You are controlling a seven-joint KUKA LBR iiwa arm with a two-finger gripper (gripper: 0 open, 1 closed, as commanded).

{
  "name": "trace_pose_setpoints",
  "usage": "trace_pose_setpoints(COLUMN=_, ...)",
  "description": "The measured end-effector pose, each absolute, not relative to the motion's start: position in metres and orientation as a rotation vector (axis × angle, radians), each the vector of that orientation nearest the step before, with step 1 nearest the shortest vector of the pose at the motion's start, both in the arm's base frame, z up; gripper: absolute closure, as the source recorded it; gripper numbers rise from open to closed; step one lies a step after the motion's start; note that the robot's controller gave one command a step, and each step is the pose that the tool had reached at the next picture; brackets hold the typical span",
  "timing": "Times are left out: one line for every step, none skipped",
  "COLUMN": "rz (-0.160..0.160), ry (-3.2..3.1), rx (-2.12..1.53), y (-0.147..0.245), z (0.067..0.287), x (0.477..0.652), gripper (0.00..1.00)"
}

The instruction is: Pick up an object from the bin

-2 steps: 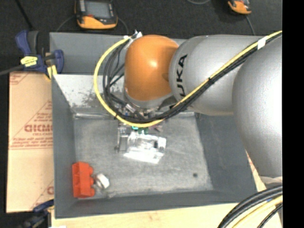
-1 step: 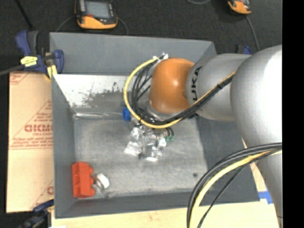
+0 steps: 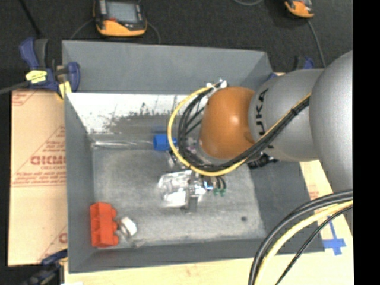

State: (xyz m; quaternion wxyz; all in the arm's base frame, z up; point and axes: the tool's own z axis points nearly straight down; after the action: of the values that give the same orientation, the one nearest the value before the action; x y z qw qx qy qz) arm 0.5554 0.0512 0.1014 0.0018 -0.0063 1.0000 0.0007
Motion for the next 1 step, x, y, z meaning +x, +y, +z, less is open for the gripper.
trace_pose_setpoints(rz=0.002, ry=3.135, rx=0.059, y=0.0459, z=0.1008, x=0.5774, gripper=0.0)
